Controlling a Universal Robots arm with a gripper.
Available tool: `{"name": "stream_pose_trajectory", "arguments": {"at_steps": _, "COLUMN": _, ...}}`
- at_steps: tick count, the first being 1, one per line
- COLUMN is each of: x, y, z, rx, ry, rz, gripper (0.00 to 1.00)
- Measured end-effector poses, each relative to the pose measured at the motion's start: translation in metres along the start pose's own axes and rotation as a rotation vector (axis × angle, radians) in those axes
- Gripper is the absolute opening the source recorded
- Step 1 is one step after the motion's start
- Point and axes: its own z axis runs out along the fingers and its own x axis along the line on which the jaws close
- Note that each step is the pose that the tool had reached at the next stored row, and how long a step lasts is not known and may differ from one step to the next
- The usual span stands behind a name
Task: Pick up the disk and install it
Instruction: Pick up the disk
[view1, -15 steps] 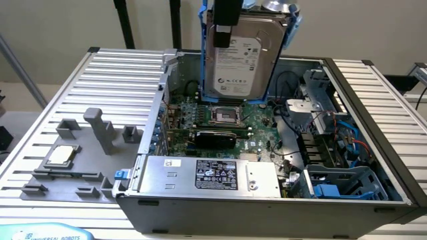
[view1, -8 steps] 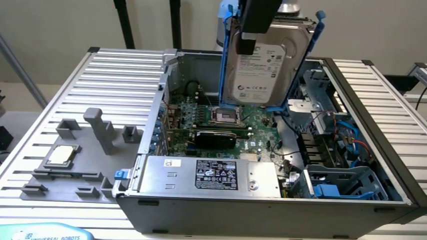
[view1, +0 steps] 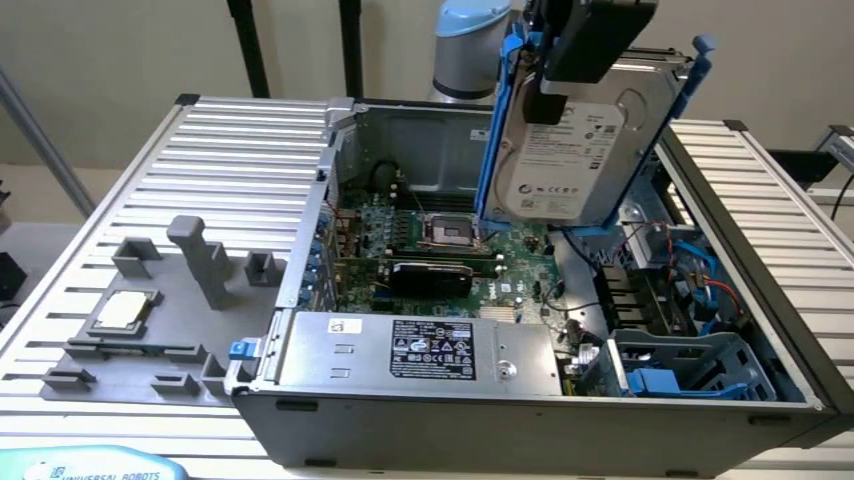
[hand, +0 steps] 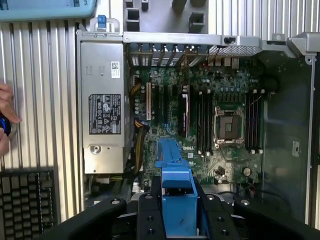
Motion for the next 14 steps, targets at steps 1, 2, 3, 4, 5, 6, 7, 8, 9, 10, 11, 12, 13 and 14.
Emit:
{"name": "stream_pose_trajectory", "arguments": {"at_steps": 1, "x": 0.002, "y": -0.0045, "z": -0.0002, "rx": 0.0000, "ry": 0.0000, "rz": 0.000, "gripper": 0.33}}
{"name": "stream_pose_trajectory", "arguments": {"at_steps": 2, "x": 0.004, "y": -0.0090, "z": -0.0003, "rx": 0.0000, "ry": 0.0000, "rz": 0.000, "gripper": 0.33}}
{"name": "stream_pose_trajectory", "arguments": {"at_steps": 3, "x": 0.006, "y": -0.0138, "z": -0.0005, "rx": 0.0000, "ry": 0.0000, "rz": 0.000, "gripper": 0.33}}
{"name": "stream_pose_trajectory", "arguments": {"at_steps": 4, "x": 0.007, "y": -0.0183, "z": -0.0007, "rx": 0.0000, "ry": -0.0001, "rz": 0.000, "gripper": 0.33}}
{"name": "stream_pose_trajectory", "arguments": {"at_steps": 5, "x": 0.009, "y": -0.0229, "z": -0.0009, "rx": 0.0000, "ry": 0.0000, "rz": 0.000, "gripper": 0.33}}
{"name": "stream_pose_trajectory", "arguments": {"at_steps": 6, "x": 0.011, "y": -0.0274, "z": -0.0010, "rx": 0.0000, "ry": 0.0000, "rz": 0.000, "gripper": 0.33}}
{"name": "stream_pose_trajectory", "arguments": {"at_steps": 7, "x": 0.013, "y": -0.0317, "z": -0.0012, "rx": 0.0000, "ry": 0.0000, "rz": 0.000, "gripper": 0.33}}
{"name": "stream_pose_trajectory", "arguments": {"at_steps": 8, "x": 0.015, "y": -0.0367, "z": -0.0014, "rx": 0.0000, "ry": 0.0000, "rz": 0.000, "gripper": 0.33}}
{"name": "stream_pose_trajectory", "arguments": {"at_steps": 9, "x": 0.017, "y": -0.0411, "z": -0.0015, "rx": 0.0000, "ry": 0.0000, "rz": 0.000, "gripper": 0.33}}
{"name": "stream_pose_trajectory", "arguments": {"at_steps": 10, "x": 0.018, "y": -0.0456, "z": -0.0016, "rx": 0.0000, "ry": 0.0000, "rz": 0.000, "gripper": 0.33}}
{"name": "stream_pose_trajectory", "arguments": {"at_steps": 11, "x": 0.020, "y": -0.0501, "z": -0.0018, "rx": 0.0000, "ry": 0.0000, "rz": 0.000, "gripper": 0.33}}
{"name": "stream_pose_trajectory", "arguments": {"at_steps": 12, "x": 0.022, "y": -0.0544, "z": -0.0019, "rx": 0.0000, "ry": 0.0000, "rz": 0.000, "gripper": 0.33}}
{"name": "stream_pose_trajectory", "arguments": {"at_steps": 13, "x": 0.024, "y": -0.0587, "z": -0.0020, "rx": 0.0000, "ry": 0.0001, "rz": 0.000, "gripper": 0.33}}
{"name": "stream_pose_trajectory", "arguments": {"at_steps": 14, "x": 0.026, "y": -0.0630, "z": -0.0020, "rx": 0.0000, "ry": -0.0001, "rz": 0.000, "gripper": 0.33}}
